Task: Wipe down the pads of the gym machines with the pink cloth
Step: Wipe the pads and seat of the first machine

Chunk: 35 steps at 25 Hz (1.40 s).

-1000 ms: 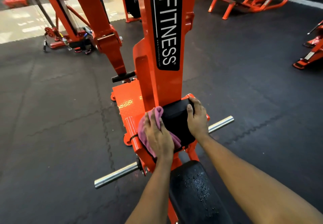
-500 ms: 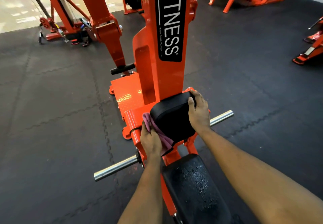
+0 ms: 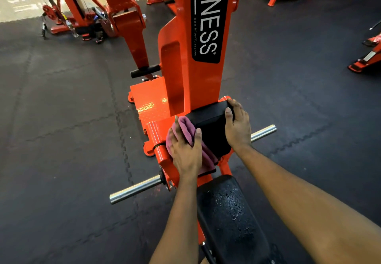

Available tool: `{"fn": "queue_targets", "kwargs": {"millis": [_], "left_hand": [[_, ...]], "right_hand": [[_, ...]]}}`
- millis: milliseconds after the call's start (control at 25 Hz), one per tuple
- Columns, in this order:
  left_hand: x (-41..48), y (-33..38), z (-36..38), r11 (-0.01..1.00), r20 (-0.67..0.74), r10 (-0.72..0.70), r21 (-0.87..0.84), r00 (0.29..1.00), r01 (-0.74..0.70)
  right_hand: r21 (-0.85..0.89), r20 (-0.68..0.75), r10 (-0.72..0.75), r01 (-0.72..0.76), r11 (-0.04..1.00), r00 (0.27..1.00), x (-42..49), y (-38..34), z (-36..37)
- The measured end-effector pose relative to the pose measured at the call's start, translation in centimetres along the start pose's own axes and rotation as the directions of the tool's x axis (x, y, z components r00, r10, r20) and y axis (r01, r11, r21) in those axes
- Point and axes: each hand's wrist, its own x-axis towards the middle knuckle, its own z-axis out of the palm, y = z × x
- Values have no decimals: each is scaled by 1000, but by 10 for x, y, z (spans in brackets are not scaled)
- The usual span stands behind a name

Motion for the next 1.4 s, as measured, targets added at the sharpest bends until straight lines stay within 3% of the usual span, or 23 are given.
{"fn": "queue_targets", "kwargs": {"millis": [240,400,520,600,680,760,880,1000,1200,1280,1400], "left_hand": [[6,-14,-8,999,139,-35,-20,990,39],[-2,-16,-9,958,232,-284,97,930,268],[-3,-33,-15,931,342,-364,149,866,333],[-1,-36,-20,925,325,-379,98,866,368],[-1,-24,-24,925,223,-362,-35,905,379],[0,-8,-23,941,141,-294,-130,945,312],[7,-5,-13,966,159,-239,-59,958,251],[7,-25,-3,917,239,-399,120,885,380],[6,-52,6,857,319,-515,164,795,489],[4,-51,3,878,318,-478,132,819,461],[-16,-43,8,943,213,-328,15,920,333]], "right_hand": [[13,-5,36,-36,999,999,-1,-4,3],[-12,-5,35,-35,999,999,-1,-4,3],[-29,2,38,-38,999,999,-1,-6,1],[-37,10,35,-35,999,999,-1,-7,-1],[-37,13,33,-32,999,999,-3,-6,-2],[-39,3,25,-25,999,1000,-2,-5,-1],[-28,-21,30,-31,999,999,-2,-4,4],[-23,-49,24,-25,999,999,-1,-4,8],[-46,-72,27,-30,998,997,1,-1,14],[-53,-59,32,-35,998,998,1,0,13],[-58,-74,32,-36,998,997,0,-1,13]]}}
